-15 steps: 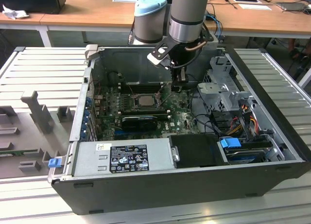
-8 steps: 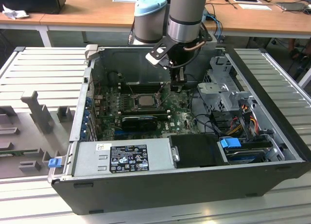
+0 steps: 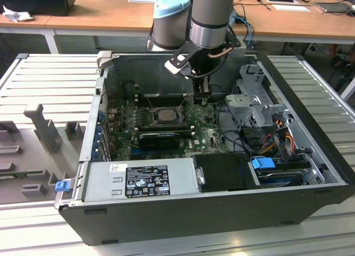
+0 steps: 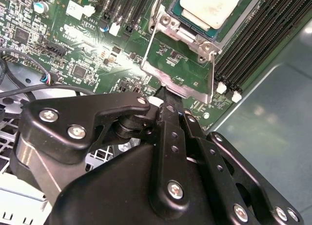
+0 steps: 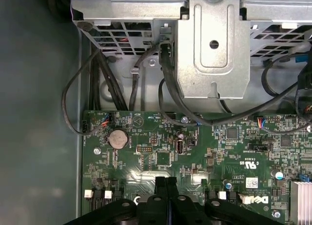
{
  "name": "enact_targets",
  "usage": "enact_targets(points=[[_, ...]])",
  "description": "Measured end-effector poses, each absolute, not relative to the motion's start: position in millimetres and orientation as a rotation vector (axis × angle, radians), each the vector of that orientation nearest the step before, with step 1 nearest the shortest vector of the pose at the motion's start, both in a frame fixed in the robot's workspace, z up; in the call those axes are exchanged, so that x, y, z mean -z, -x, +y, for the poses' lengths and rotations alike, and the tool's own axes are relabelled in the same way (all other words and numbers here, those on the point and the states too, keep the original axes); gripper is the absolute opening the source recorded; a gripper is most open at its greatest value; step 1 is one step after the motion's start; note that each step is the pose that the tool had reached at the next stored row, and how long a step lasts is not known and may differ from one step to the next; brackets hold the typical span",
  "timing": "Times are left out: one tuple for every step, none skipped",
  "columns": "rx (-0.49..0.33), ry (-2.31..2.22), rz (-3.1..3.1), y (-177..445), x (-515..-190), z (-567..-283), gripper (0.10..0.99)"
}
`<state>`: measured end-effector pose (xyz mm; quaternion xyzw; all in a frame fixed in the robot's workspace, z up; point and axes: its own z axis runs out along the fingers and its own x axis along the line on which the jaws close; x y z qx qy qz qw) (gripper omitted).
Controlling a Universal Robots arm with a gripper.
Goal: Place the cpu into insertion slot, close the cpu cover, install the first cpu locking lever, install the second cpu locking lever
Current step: 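Close the cpu cover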
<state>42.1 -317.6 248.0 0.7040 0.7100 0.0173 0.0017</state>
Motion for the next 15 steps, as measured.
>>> enact_targets(points=[[-0.054,-2.209,2.228,-41.8,-248.0,-317.6,0.106],[-0.054,-2.209,2.228,-41.5,-248.0,-317.6,0.106],[-0.054,-2.209,2.228,-41.2,-248.0,-317.6,0.106],[-0.054,-2.209,2.228,-40.9,-248.0,-317.6,0.106],[-0.054,-2.209,2.228,-40.6,-248.0,-317.6,0.106],[-0.054,-2.209,2.228,-40.3,-248.0,-317.6,0.106],[-0.054,-2.209,2.228,-40.1,-248.0,-317.6,0.106],[-0.054,-2.209,2.228,-39.8,-248.0,-317.6,0.106],[-0.054,-2.209,2.228,-39.4,-248.0,-317.6,0.106],[-0.054,-2.209,2.228,-39.0,-248.0,-317.6,0.106],[-0.054,-2.209,2.228,-38.6,-248.0,-317.6,0.106],[-0.054,-2.209,2.228,-38.3,-248.0,-317.6,0.106],[-0.054,-2.209,2.228,-38.1,-248.0,-317.6,0.106],[-0.054,-2.209,2.228,-38.0,-248.0,-317.6,0.106],[-0.054,-2.209,2.228,-37.8,-248.0,-317.6,0.106]])
